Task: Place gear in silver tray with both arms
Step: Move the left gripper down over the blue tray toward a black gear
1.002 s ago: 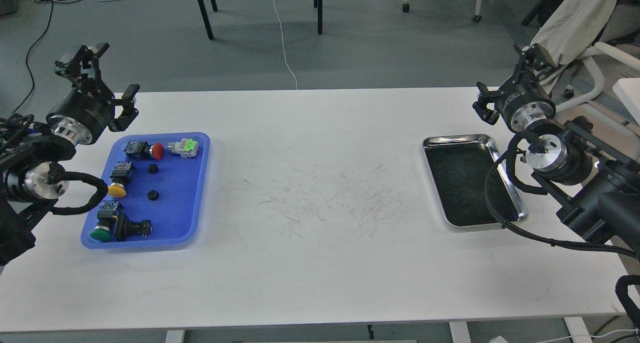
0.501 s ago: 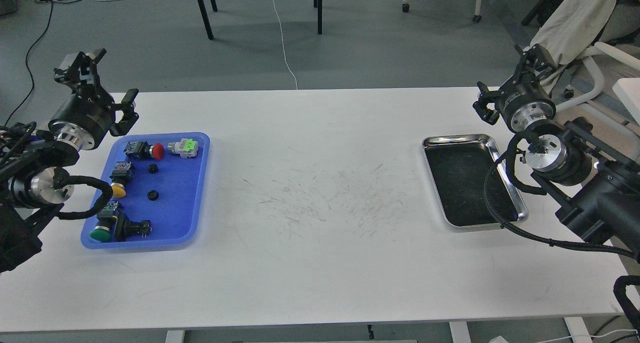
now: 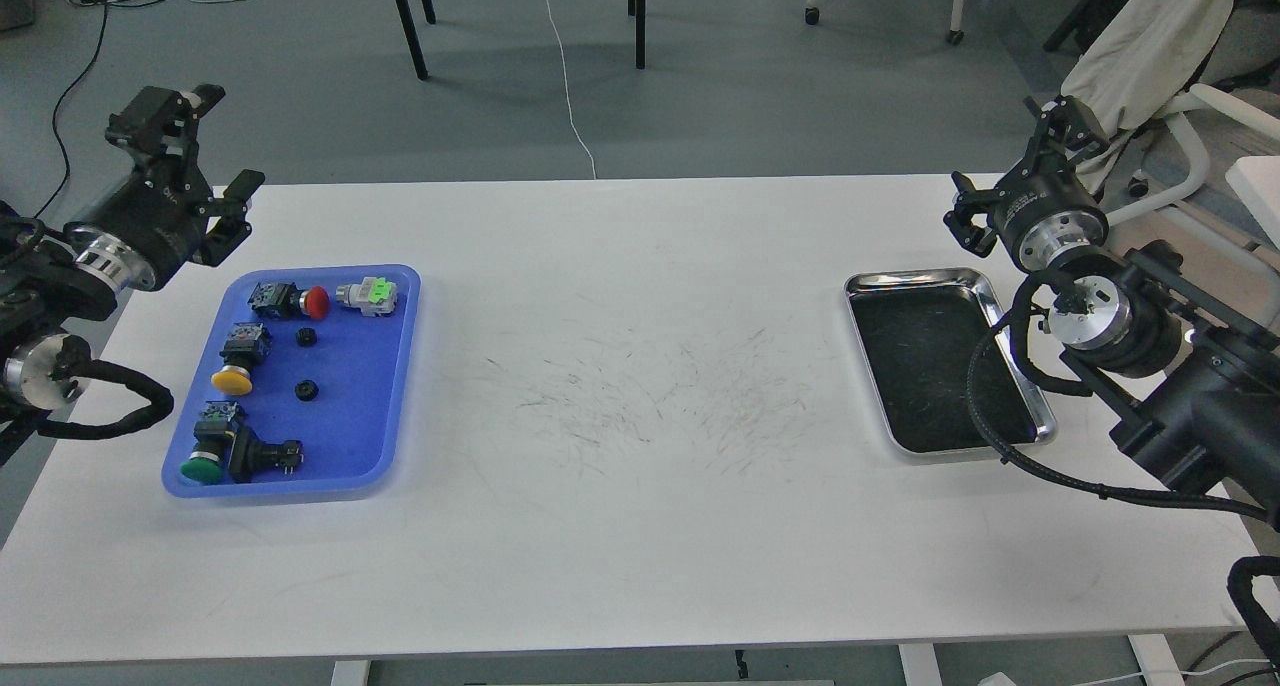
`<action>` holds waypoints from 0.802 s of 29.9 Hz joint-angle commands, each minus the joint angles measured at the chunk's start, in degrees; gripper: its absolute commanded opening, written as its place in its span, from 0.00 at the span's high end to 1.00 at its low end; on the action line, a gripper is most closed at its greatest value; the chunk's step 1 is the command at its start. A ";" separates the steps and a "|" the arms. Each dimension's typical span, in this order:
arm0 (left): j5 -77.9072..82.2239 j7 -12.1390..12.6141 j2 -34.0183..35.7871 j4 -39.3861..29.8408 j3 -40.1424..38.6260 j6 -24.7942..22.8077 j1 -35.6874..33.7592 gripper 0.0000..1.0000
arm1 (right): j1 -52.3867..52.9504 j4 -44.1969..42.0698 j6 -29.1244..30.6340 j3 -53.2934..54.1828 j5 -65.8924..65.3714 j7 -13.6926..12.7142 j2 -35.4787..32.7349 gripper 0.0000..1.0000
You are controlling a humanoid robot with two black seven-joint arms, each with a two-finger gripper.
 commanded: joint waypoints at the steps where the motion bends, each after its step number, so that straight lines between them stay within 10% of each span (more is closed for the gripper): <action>1: 8.30 -0.05 0.35 -1.47 2.97 2.17 -1.44 0.01 | 0.00 -0.09 -0.08 -0.01 0.00 0.08 0.47 0.01; 19: 50.91 -3.97 0.27 3.18 7.82 2.43 -7.16 0.01 | 0.00 -0.09 -0.26 -0.28 -0.26 0.08 0.65 0.01; 24: 56.48 -3.97 -1.23 3.71 10.70 13.56 -4.88 0.02 | 0.09 0.00 -0.34 -0.28 -0.26 0.08 1.00 0.01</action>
